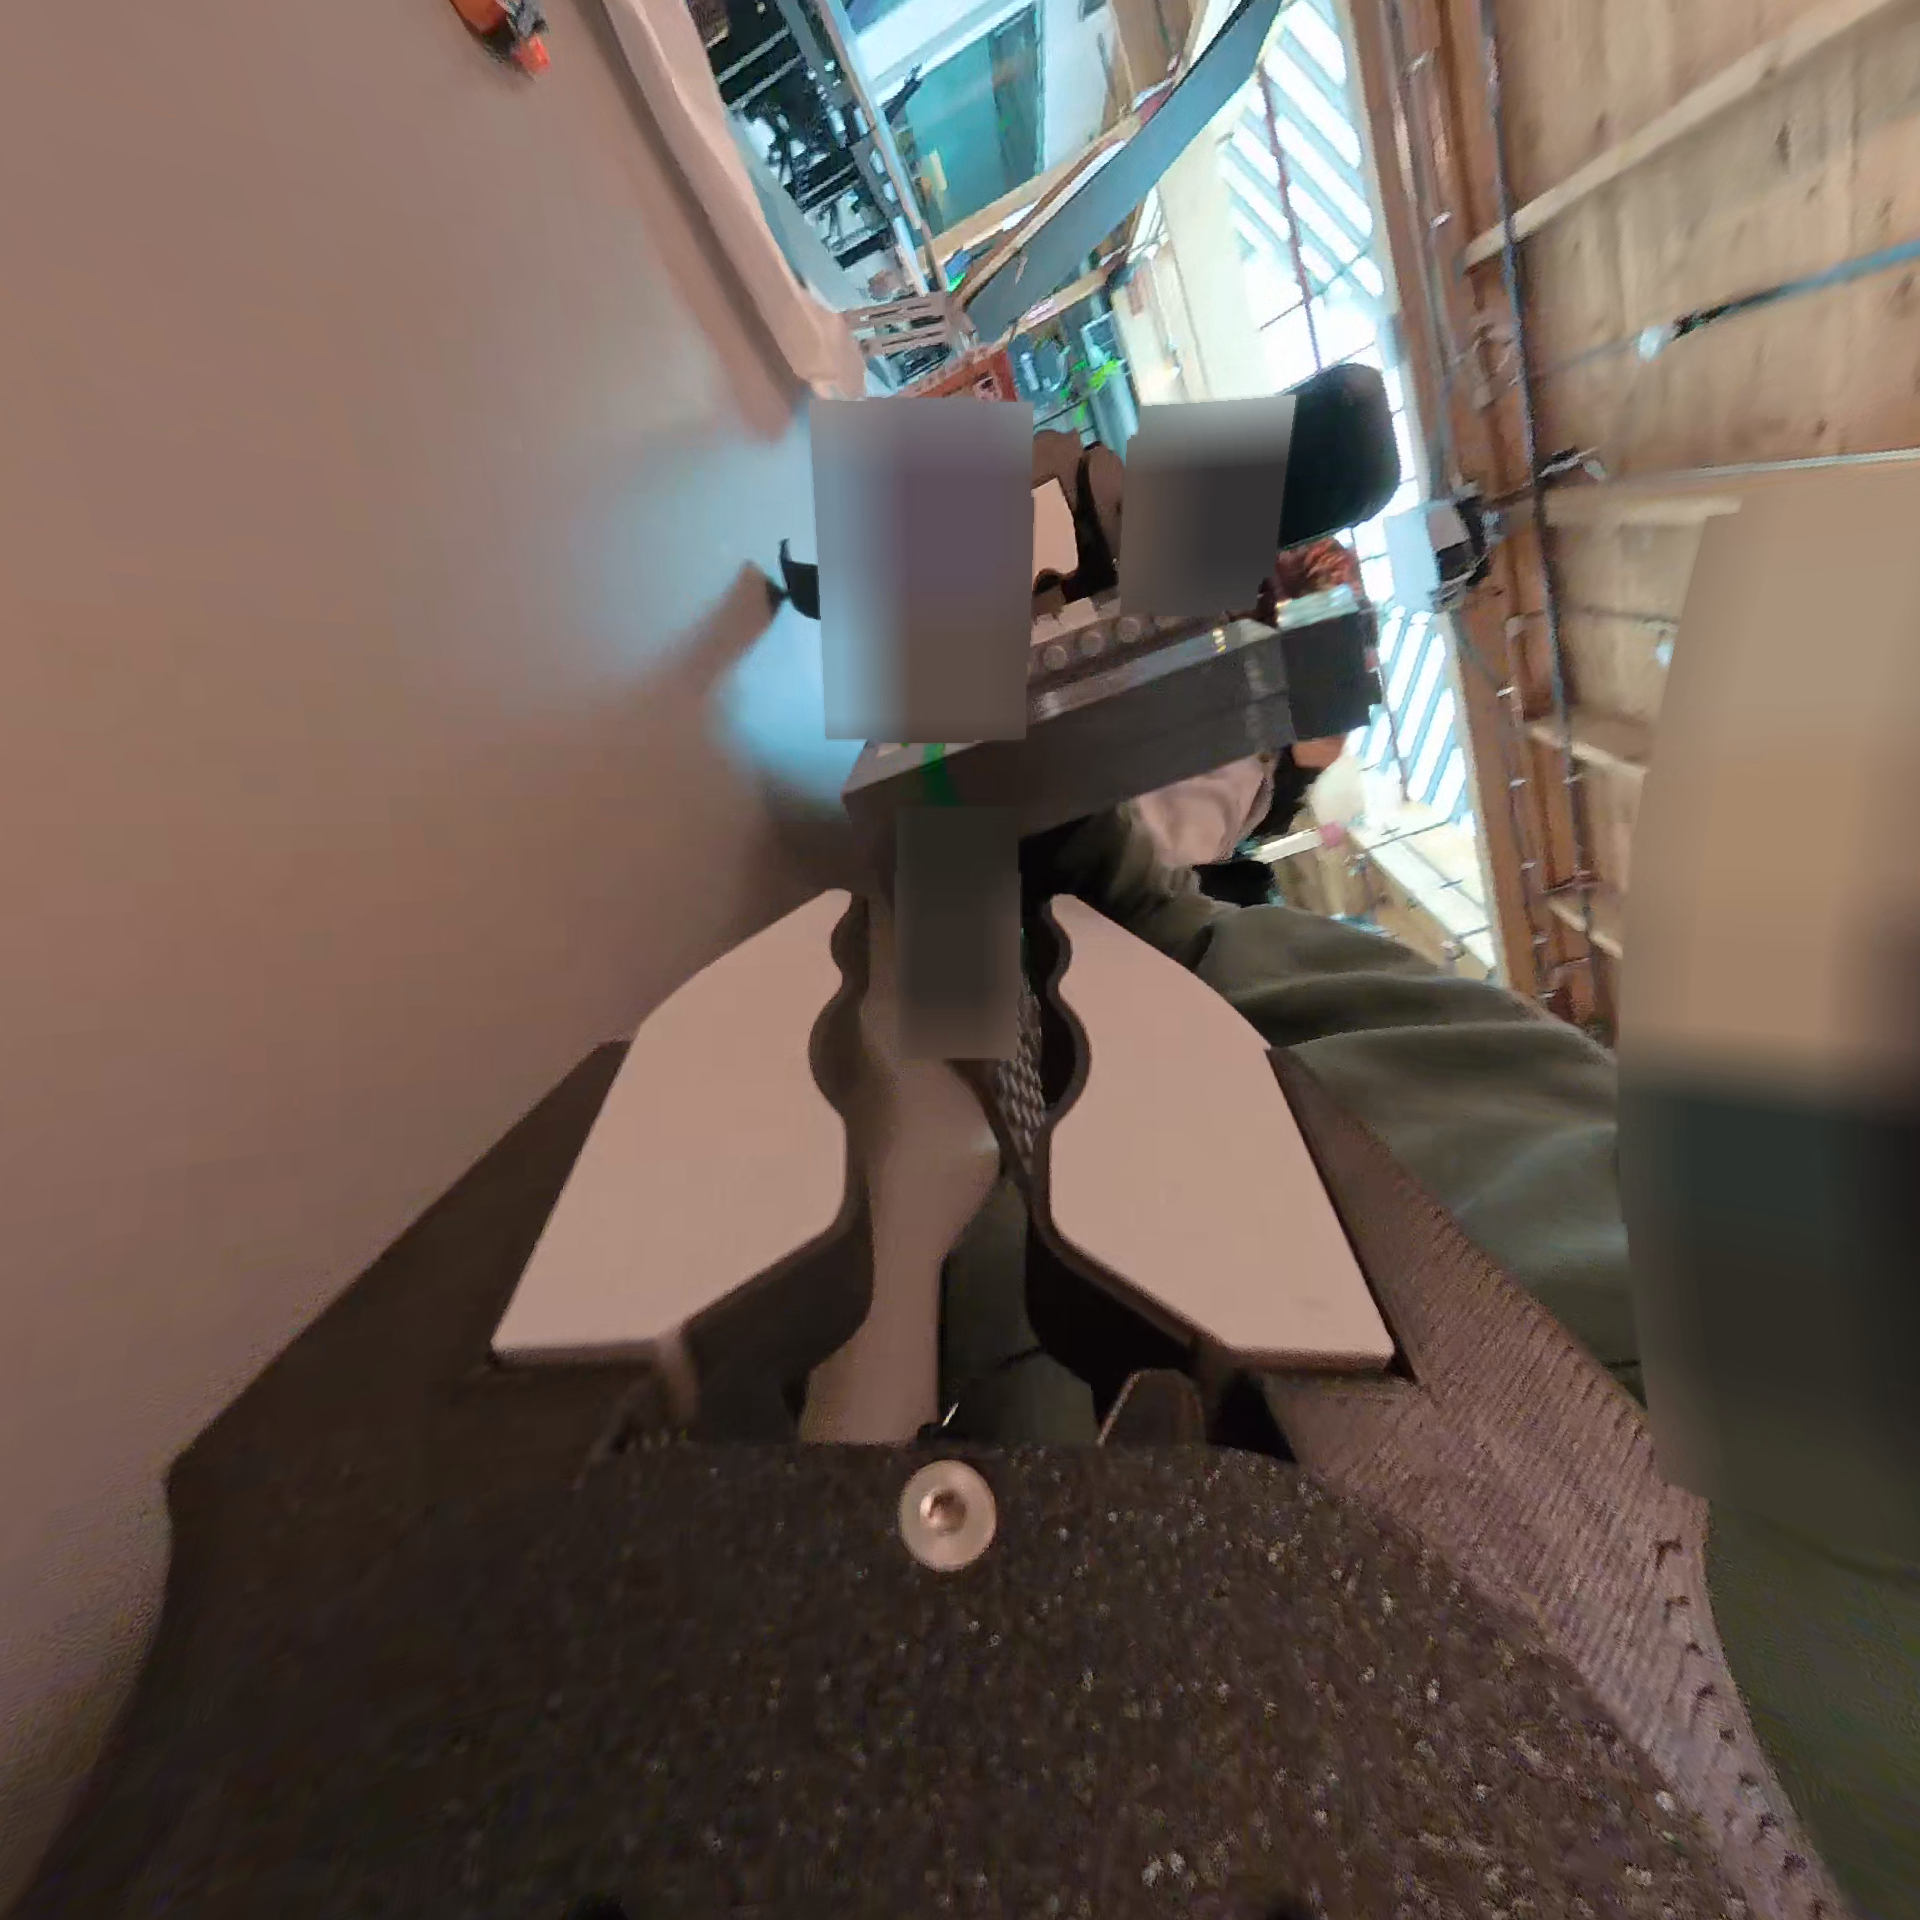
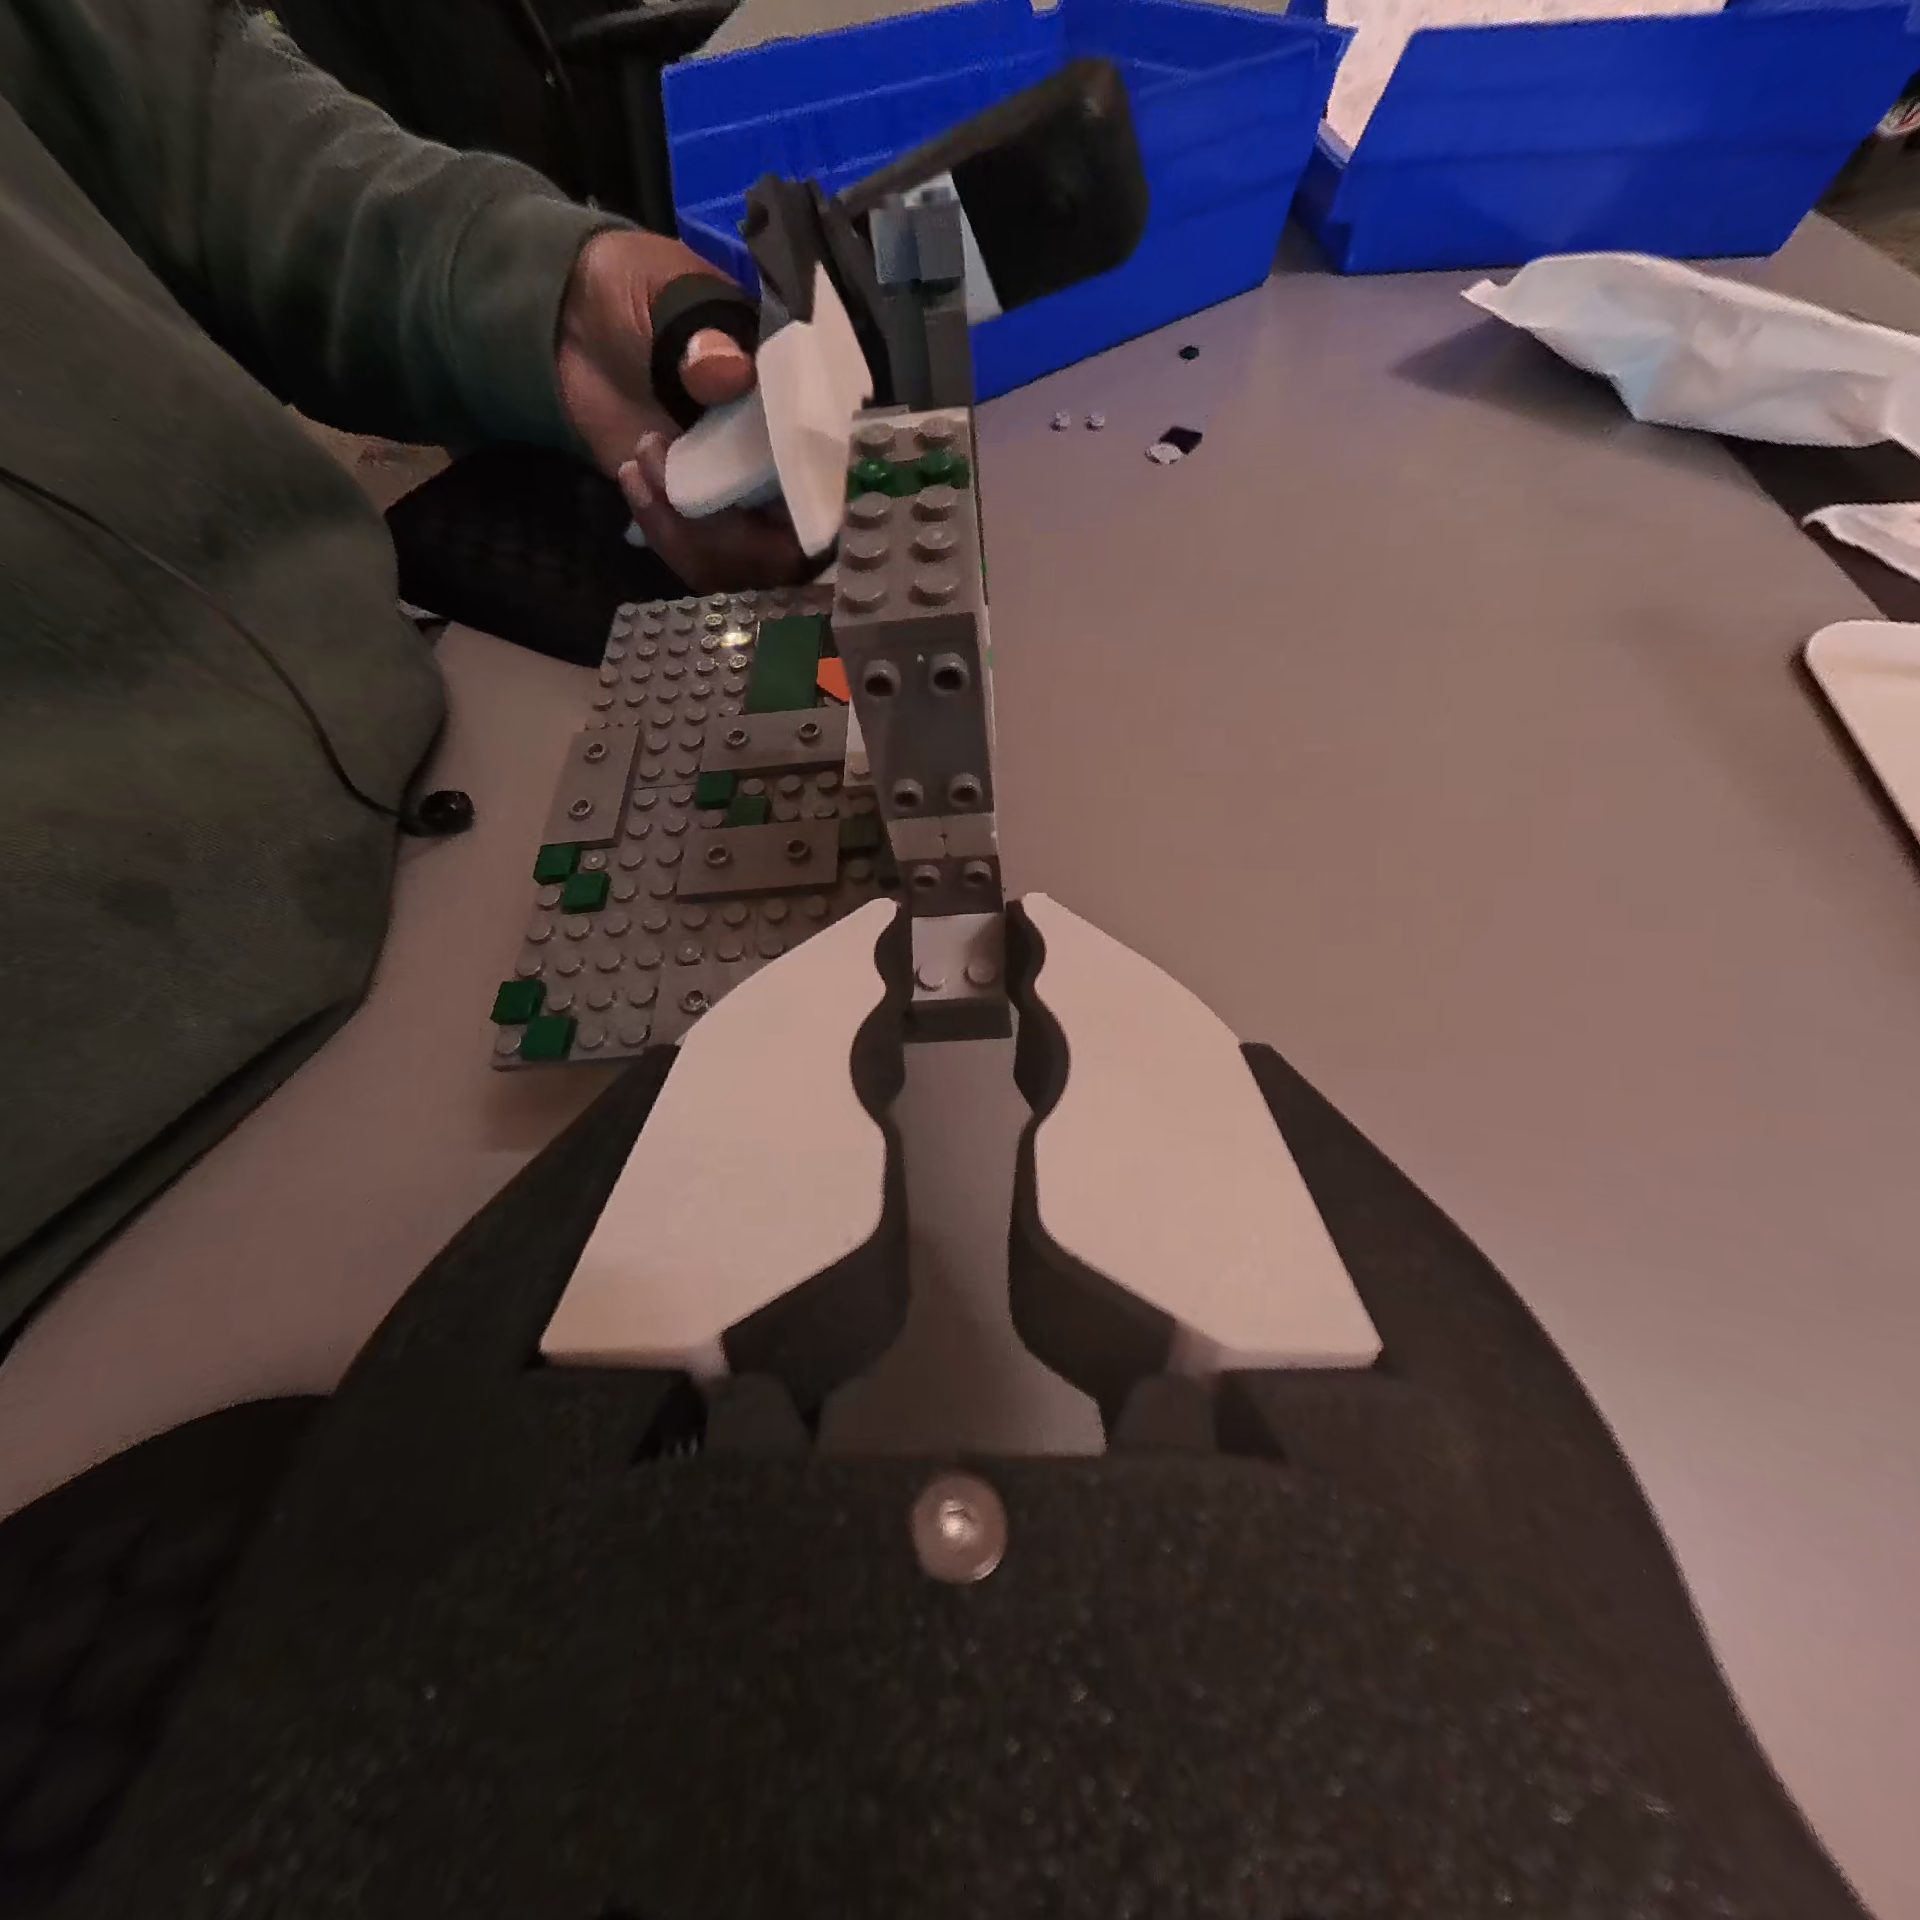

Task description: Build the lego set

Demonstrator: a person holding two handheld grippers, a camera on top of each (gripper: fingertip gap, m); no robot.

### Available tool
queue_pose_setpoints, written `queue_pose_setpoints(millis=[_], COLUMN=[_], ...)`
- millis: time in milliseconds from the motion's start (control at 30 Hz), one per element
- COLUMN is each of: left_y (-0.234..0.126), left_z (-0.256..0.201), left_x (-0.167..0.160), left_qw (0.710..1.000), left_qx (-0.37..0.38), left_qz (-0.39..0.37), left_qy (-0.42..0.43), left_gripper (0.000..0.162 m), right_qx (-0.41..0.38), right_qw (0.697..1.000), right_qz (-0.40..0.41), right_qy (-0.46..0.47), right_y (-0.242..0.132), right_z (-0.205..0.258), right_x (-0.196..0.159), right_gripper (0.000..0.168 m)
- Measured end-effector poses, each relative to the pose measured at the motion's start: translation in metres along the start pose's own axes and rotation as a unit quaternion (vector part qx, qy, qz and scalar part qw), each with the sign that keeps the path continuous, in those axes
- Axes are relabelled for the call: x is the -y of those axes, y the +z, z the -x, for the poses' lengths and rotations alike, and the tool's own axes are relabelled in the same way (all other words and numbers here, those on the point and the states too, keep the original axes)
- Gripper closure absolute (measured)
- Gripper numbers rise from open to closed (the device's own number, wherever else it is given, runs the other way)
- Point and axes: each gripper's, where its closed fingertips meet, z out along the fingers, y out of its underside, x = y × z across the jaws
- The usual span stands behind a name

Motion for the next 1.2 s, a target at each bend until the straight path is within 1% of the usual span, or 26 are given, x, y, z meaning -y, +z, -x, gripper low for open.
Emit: queue_pose_setpoints(millis=[133, 300, 633, 733, 833, 867, 967, 1067, 1133, 1200], left_y=[0.006, 0.012, 0.013, 0.013, 0.010, 0.009, 0.007, 0.007, 0.009, 0.012], left_z=[-0.003, -0.008, -0.013, -0.014, -0.010, -0.008, -0.005, -0.005, -0.006, -0.007], left_x=[-0.004, -0.009, -0.011, -0.010, -0.009, -0.008, -0.007, -0.007, -0.007, -0.006], left_qw=[0.999, 0.996, 0.983, 0.980, 0.980, 0.980, 0.980, 0.979, 0.979, 0.979], left_qx=[-0.017, -0.037, -0.070, -0.069, -0.056, -0.052, -0.049, -0.054, -0.058, -0.064], left_qz=[-0.008, -0.020, -0.053, -0.064, -0.070, -0.070, -0.072, -0.071, -0.068, -0.065], left_qy=[-0.028, -0.073, -0.163, -0.174, -0.175, -0.177, -0.181, -0.182, -0.181, -0.182], left_gripper=[0.137, 0.153, 0.155, 0.156, 0.155, 0.156, 0.155, 0.155, 0.155, 0.155], right_qx=[0.002, 0.008, 0.017, 0.017, 0.014, 0.011, 0.008, 0.034, 0.077, 0.117], right_qw=[1.000, 1.000, 1.000, 1.000, 1.000, 1.000, 0.997, 0.984, 0.961, 0.930], right_qz=[0.002, 0.005, 0.016, 0.018, 0.013, 0.013, 0.012, 0.005, -0.004, -0.027], right_qy=[-0.006, -0.004, -0.004, 0.002, 0.015, 0.023, 0.075, 0.178, 0.266, 0.348], right_y=[0.000, 0.002, -0.002, -0.003, -0.006, -0.009, -0.019, -0.026, -0.025, -0.020], right_z=[0.002, 0.003, 0.008, 0.008, 0.006, 0.004, 0.001, 0.007, 0.019, 0.029], right_x=[0.005, 0.008, 0.019, 0.023, 0.025, 0.025, 0.019, 0.009, 0.003, 0.005], right_gripper=[0.152, 0.152, 0.152, 0.152, 0.146, 0.141, 0.130, 0.126, 0.123, 0.119])
